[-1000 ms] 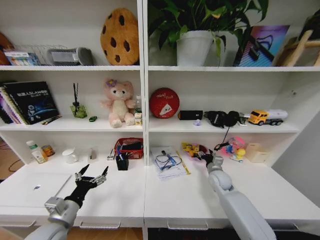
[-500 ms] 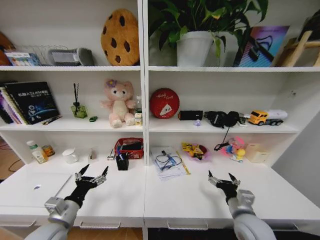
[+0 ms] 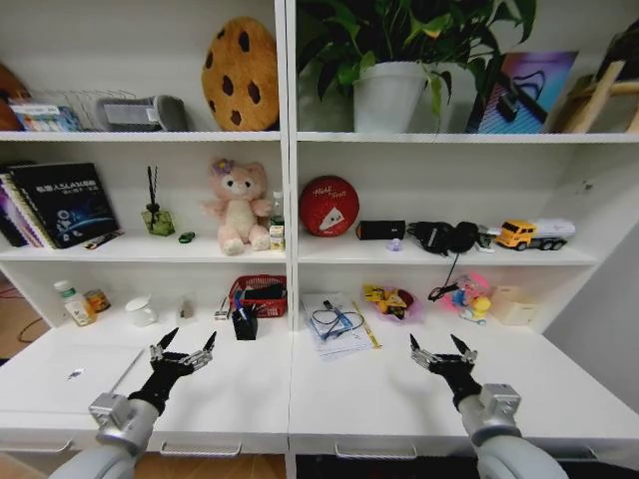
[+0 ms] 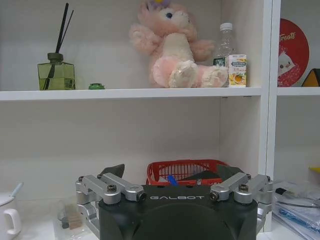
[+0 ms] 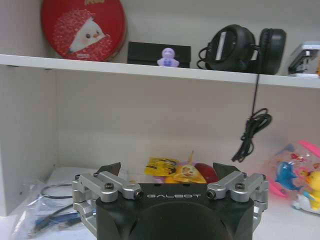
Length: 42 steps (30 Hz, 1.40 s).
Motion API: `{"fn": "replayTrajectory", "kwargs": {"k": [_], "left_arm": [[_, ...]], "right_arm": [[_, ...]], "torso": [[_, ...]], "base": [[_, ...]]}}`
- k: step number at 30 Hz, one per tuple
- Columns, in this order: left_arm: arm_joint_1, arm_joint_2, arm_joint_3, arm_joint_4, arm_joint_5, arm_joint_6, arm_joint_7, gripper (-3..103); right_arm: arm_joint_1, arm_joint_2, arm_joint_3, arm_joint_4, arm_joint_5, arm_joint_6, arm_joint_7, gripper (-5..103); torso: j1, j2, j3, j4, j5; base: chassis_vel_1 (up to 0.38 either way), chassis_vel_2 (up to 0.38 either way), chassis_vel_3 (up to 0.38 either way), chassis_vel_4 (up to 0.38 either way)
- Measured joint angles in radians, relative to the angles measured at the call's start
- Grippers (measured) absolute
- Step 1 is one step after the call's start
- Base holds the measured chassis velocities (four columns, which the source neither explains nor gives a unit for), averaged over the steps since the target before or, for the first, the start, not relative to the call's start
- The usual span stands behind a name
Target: Organize the objects on the table.
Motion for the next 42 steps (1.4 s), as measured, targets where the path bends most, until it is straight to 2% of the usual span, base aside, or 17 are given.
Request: {"fn": "replayTrajectory", "kwargs": {"k": [13,15,20,22,25,27,28,30,34,37,38,40,41,42], "left_arm": [[0.000,0.000,0.000,0.000,0.000,0.000,0.000,100],[0.000,0.000,0.000,0.000,0.000,0.000,0.000,100],[0.000,0.000,0.000,0.000,0.000,0.000,0.000,100],[0.000,0.000,0.000,0.000,0.000,0.000,0.000,100],[0.000,0.000,0.000,0.000,0.000,0.000,0.000,100],[0.000,0.000,0.000,0.000,0.000,0.000,0.000,100],[0.000,0.000,0.000,0.000,0.000,0.000,0.000,100],[0.000,0.000,0.000,0.000,0.000,0.000,0.000,100],[0.000,0.000,0.000,0.000,0.000,0.000,0.000,100],[0.000,0.000,0.000,0.000,0.000,0.000,0.000,100],[0.000,0.000,0.000,0.000,0.000,0.000,0.000,100],[0.000,0.000,0.000,0.000,0.000,0.000,0.000,100],[0.000,0.000,0.000,0.000,0.000,0.000,0.000,100],[0.000,0.000,0.000,0.000,0.000,0.000,0.000,100]], "right_arm": [[0.020,-0.016,-0.020,-0.021,0.003,-0.006,-0.011,100],[0.021,-0.017,-0.021,-0.024,0.003,-0.006,-0.011,100],[0.020,-0.016,-0.024,-0.026,0.002,-0.007,-0.012,100],[0.022,-0.010,-0.026,-0.031,0.001,-0.007,-0.012,100],[0.024,-0.007,-0.026,-0.036,0.000,-0.007,-0.013,100],[0.023,-0.006,-0.026,-0.040,0.000,-0.007,-0.013,100],[0.023,-0.006,-0.026,-0.040,0.000,-0.007,-0.013,100],[0.022,-0.002,-0.026,-0.041,0.000,-0.005,-0.014,100],[0.020,0.001,-0.026,-0.042,-0.007,-0.003,-0.013,100],[0.026,0.000,-0.026,-0.048,-0.007,0.017,-0.013,100],[0.034,0.000,-0.025,-0.059,-0.012,0.029,-0.011,100],[0.037,-0.001,-0.022,-0.064,-0.014,0.032,-0.010,100],[0.039,-0.003,-0.020,-0.067,-0.014,0.035,-0.009,100],[0.039,-0.003,-0.020,-0.067,-0.014,0.035,-0.009,100]], "torso": [[0.000,0.000,0.000,-0.0001,-0.0008],[0.000,0.000,0.000,-0.0001,0.0008],[0.000,0.000,0.000,-0.0002,-0.0009],[0.000,0.000,0.000,-0.0003,0.0010],[0.000,0.000,0.000,-0.0001,-0.0014],[0.000,0.000,0.000,0.0002,0.0012],[0.000,0.000,0.000,0.0002,0.0012],[0.000,0.000,0.000,-0.0001,-0.0019],[0.000,0.000,0.000,-0.0003,0.0007],[0.000,0.000,0.000,0.0000,-0.0013],[0.000,0.000,0.000,-0.0002,0.0003],[0.000,0.000,0.000,-0.0001,0.0004],[0.000,0.000,0.000,0.0000,-0.0013],[0.000,0.000,0.000,0.0000,-0.0013]], "base": [[0.184,0.188,-0.183,-0.188],[0.275,0.277,-0.265,-0.271],[0.301,0.302,-0.305,-0.290],[0.363,0.347,-0.351,-0.344],[0.362,0.356,-0.357,-0.365],[0.374,0.376,-0.363,-0.381],[0.373,0.399,-0.363,-0.381],[0.360,0.356,-0.353,-0.366],[0.365,0.369,-0.343,-0.369],[0.332,0.342,-0.351,-0.336],[0.332,0.344,-0.328,-0.303],[0.305,0.324,-0.328,-0.281],[0.216,0.232,-0.246,-0.258],[0.216,0.232,-0.246,-0.258]]}}
